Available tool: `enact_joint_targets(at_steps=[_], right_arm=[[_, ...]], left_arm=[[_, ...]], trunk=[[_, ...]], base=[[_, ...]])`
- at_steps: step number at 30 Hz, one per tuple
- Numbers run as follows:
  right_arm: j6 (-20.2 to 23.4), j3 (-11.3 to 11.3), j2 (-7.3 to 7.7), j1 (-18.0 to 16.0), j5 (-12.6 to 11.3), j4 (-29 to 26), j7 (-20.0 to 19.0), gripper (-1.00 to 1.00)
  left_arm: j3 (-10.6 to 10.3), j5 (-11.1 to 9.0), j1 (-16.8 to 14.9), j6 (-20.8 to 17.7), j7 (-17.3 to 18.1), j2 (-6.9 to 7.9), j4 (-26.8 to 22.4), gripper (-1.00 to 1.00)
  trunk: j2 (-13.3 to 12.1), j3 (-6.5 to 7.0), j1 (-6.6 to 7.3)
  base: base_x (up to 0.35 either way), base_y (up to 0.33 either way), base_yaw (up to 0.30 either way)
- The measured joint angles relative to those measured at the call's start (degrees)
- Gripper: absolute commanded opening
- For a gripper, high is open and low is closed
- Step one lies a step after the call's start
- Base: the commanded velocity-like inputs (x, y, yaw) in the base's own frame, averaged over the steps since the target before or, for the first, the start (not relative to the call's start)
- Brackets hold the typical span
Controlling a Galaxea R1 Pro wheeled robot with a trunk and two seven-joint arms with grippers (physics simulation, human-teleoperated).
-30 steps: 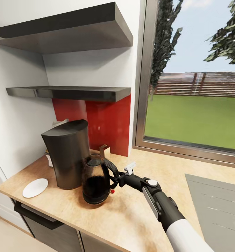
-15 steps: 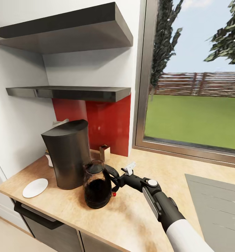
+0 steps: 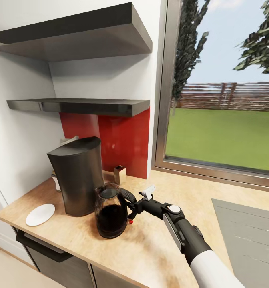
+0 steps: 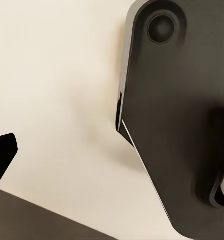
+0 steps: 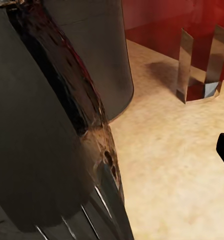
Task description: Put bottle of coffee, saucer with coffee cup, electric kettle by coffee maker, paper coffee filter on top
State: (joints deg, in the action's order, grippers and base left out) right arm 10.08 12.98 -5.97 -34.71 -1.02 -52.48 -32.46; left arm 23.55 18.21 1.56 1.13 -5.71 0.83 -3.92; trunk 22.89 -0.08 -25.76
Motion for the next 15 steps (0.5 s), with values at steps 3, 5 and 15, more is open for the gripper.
enact_joint_targets(at_steps=[3,5,15], right_arm=[[0.0,0.0,0.00,0.0,0.0,0.1,0.0,1.00],[0.0,0.0,-0.01,0.0,0.0,0.0,0.0,1.00],[0.0,0.0,-0.01,0.0,0.0,0.0,0.0,1.00]], left_arm=[[0.0,0.0,0.0,0.0,0.0,-0.01,0.0,1.00],[0.0,0.0,0.0,0.0,0.0,-0.01,0.0,1.00],[0.1,0.0,0.0,0.0,-0.1,-0.02,0.0,1.00]], trunk=[[0.0,0.00,-0.01],[0.0,0.00,-0.02],[0.0,0.00,-0.03]], base=[[-0.122,-0.063,0.000],[-0.203,-0.132,0.000],[-0.247,-0.161,0.000]])
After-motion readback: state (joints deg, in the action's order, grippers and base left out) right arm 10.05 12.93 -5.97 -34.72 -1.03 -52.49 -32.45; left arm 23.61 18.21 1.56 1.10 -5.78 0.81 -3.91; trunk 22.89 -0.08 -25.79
